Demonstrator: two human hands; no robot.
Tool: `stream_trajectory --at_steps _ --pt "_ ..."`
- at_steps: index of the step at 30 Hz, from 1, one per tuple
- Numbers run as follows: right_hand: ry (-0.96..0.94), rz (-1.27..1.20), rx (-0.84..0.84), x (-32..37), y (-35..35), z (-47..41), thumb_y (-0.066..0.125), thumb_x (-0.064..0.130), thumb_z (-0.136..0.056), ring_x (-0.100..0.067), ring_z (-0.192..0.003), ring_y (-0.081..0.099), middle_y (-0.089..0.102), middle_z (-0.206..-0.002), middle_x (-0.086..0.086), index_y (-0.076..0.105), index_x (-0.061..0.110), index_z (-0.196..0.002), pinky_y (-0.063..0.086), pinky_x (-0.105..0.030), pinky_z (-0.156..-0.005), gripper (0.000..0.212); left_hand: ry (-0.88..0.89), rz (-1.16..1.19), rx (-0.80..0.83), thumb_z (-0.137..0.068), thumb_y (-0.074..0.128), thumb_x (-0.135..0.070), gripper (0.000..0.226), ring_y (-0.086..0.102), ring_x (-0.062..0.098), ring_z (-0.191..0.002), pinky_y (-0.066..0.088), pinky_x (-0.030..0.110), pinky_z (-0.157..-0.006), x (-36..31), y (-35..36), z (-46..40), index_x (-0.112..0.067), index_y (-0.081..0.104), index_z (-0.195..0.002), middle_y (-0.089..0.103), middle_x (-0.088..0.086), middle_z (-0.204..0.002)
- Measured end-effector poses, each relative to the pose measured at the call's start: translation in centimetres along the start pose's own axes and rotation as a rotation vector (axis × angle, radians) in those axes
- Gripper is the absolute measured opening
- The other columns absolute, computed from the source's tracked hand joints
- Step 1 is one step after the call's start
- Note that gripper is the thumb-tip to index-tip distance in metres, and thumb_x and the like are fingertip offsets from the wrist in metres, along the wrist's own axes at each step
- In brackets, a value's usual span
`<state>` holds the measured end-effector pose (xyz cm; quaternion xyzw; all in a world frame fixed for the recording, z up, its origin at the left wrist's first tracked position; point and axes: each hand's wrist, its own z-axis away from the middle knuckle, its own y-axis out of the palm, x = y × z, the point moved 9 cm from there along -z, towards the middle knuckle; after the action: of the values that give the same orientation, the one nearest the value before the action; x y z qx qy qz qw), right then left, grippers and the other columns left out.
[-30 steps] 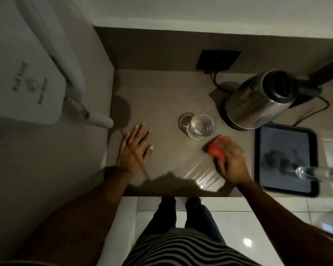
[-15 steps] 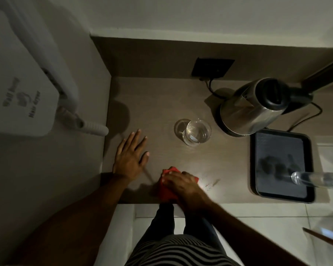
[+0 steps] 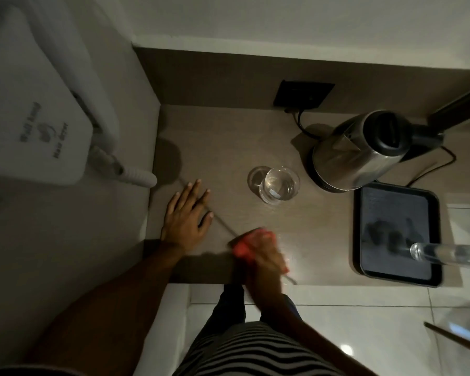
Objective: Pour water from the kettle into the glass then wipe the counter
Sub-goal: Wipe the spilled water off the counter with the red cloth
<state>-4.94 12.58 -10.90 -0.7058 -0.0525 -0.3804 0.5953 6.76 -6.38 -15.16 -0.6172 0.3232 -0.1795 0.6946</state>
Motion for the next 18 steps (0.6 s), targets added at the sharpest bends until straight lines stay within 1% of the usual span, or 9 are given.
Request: stream_trajectory --at_steps 2,4,6,8,11,13,15,17,18 --pt "-0.318 0.044 0.227 4.3 3.2 2.4 0.075 0.021 -0.075 -0.026 -0.116 0.059 0.063 -0.126 -0.005 0.064 0.019 -0.122 0.056 -0.047 -0.091 0.048 -0.004 0.014 0.004 -0.097 0.039 -0.051 0.060 0.024 0.021 -0.152 0.020 0.043 -0.119 0.0 0.0 0.1 -0.026 0.041 -0.150 0.025 0.002 -0.166" --pt "-0.534 0.099 0.434 4.5 4.2 3.1 0.077 0.030 -0.076 -0.023 -0.121 0.060 0.065 -0.132 -0.001 0.063 0.022 -0.127 0.052 -0.044 -0.094 0.054 -0.004 0.019 0.000 -0.097 0.039 -0.051 0.059 0.024 0.021 -0.152 0.020 0.043 -0.119 -0.1 -0.2 0.1 -0.025 0.042 -0.150 0.026 0.002 -0.166" --pt "-0.590 0.063 0.583 2.4 2.7 2.5 0.062 0.031 -0.093 -0.013 -0.124 0.057 0.062 -0.135 0.002 0.062 0.024 -0.129 0.049 -0.040 -0.105 0.037 -0.006 0.025 0.005 -0.097 0.040 -0.051 0.059 0.024 0.021 -0.152 0.020 0.042 -0.119 0.0 -0.3 0.0 -0.026 0.042 -0.150 0.026 0.001 -0.166" --pt "-0.591 0.071 0.530 -0.7 -0.7 0.5 0.050 0.026 -0.101 -0.003 -0.124 0.051 0.058 -0.133 0.009 0.060 0.028 -0.127 0.046 -0.037 -0.103 0.028 -0.008 0.019 0.005 -0.096 0.039 -0.050 0.059 0.025 0.021 -0.152 0.019 0.041 -0.119 -0.1 -0.4 0.1 -0.025 0.043 -0.150 0.027 0.002 -0.165" --pt "-0.288 0.077 0.189 -7.3 -7.5 -3.6 0.048 0.019 -0.092 -0.016 -0.133 0.046 0.054 -0.138 0.005 0.060 0.025 -0.126 0.036 -0.037 -0.111 0.036 -0.012 0.015 -0.007 -0.096 0.039 -0.050 0.059 0.028 0.023 -0.150 0.019 0.040 -0.119 -0.2 -0.6 0.1 -0.024 0.046 -0.149 0.030 0.003 -0.164" --pt "0.057 0.098 -0.015 -11.7 -9.8 -4.1 0.047 0.023 -0.085 -0.035 -0.137 0.042 0.050 -0.145 -0.012 0.055 0.010 -0.135 0.029 -0.047 -0.116 0.052 -0.015 0.014 -0.004 -0.096 0.039 -0.050 0.060 0.027 0.023 -0.151 0.019 0.041 -0.119 -0.4 -0.7 0.1 -0.023 0.045 -0.149 0.030 0.003 -0.164" --pt "0.413 0.122 -0.191 -13.3 -9.6 -2.8 0.049 0.021 -0.081 -0.043 -0.139 0.035 0.044 -0.149 -0.022 0.047 0.002 -0.140 0.025 -0.054 -0.117 0.062 -0.017 0.030 0.004 -0.096 0.039 -0.050 0.060 0.026 0.023 -0.151 0.019 0.042 -0.119 -0.5 -0.6 0.1 -0.023 0.043 -0.150 0.029 0.003 -0.165" --pt "0.628 0.073 -0.259 -10.9 -7.6 -1.6 0.051 0.018 -0.076 -0.048 -0.137 0.036 0.043 -0.148 -0.027 0.045 -0.002 -0.141 0.027 -0.057 -0.113 0.068 -0.020 0.030 0.005 -0.096 0.039 -0.050 0.060 0.026 0.023 -0.151 0.019 0.042 -0.120 -0.4 -0.5 0.1 -0.023 0.044 -0.150 0.028 0.003 -0.165" --pt "0.634 0.048 -0.234 -9.0 -6.0 -1.6 0.053 0.018 -0.074 -0.051 -0.134 0.039 0.044 -0.145 -0.029 0.047 -0.004 -0.139 0.031 -0.057 -0.110 0.068 -0.023 0.028 0.007 -0.096 0.039 -0.050 0.061 0.026 0.023 -0.151 0.018 0.042 -0.120 -0.3 -0.5 0.0 -0.023 0.044 -0.150 0.028 0.003 -0.165"
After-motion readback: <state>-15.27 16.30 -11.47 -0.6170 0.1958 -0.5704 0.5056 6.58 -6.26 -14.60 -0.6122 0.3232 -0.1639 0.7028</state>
